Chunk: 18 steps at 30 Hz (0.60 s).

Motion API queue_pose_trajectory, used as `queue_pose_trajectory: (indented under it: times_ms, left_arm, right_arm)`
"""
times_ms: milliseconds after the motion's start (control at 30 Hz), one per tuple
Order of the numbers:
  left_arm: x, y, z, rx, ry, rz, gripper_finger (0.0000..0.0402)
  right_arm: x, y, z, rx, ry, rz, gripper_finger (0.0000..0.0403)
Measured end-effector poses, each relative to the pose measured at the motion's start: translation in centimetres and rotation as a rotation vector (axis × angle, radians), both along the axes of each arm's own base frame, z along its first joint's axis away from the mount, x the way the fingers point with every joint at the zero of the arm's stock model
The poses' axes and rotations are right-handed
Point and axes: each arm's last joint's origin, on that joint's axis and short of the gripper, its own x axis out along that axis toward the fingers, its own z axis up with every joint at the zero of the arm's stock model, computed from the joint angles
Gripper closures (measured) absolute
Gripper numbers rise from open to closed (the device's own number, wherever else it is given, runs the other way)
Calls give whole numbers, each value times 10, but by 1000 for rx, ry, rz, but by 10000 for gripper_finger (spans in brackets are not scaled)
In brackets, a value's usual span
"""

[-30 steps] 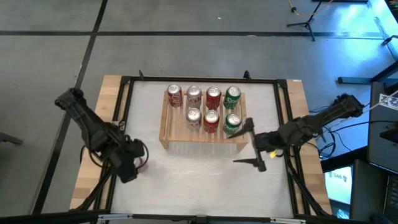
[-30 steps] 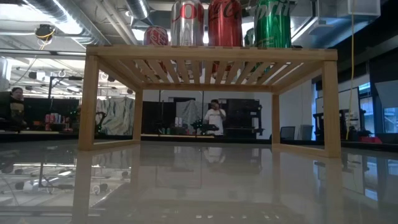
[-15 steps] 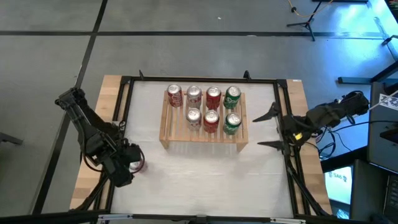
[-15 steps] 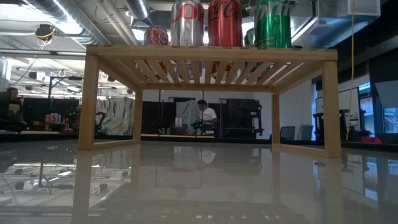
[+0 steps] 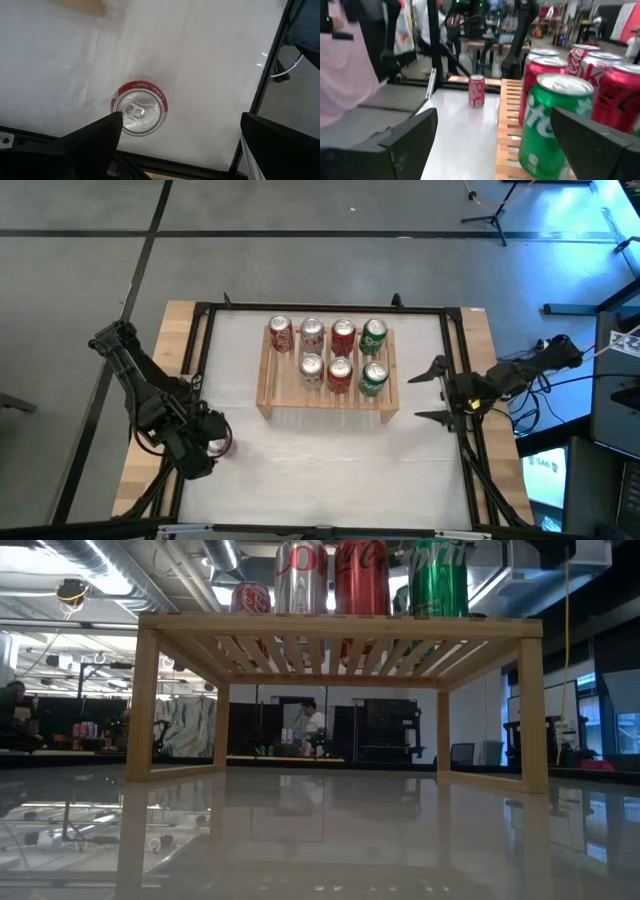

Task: Place canned beverage on shelf
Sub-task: Put the red white soda can on the shelf

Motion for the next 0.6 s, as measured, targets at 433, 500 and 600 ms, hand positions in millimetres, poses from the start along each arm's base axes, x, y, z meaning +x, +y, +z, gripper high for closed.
queue_pose_trajectory:
  times_ms: [433, 500, 600]
  left_arm:
    - [0, 0, 0, 13, -12, 5, 7]
    - [0, 0, 0, 13, -12, 5, 7]
    - [0, 0, 0, 13, -13, 5, 7]
  right_arm:
    - [-33, -18, -50, 87, -269, -44, 22]
    - [-36, -20, -53, 99, -292, -38, 22]
    - [-35, -19, -61, 89, -304, -36, 22]
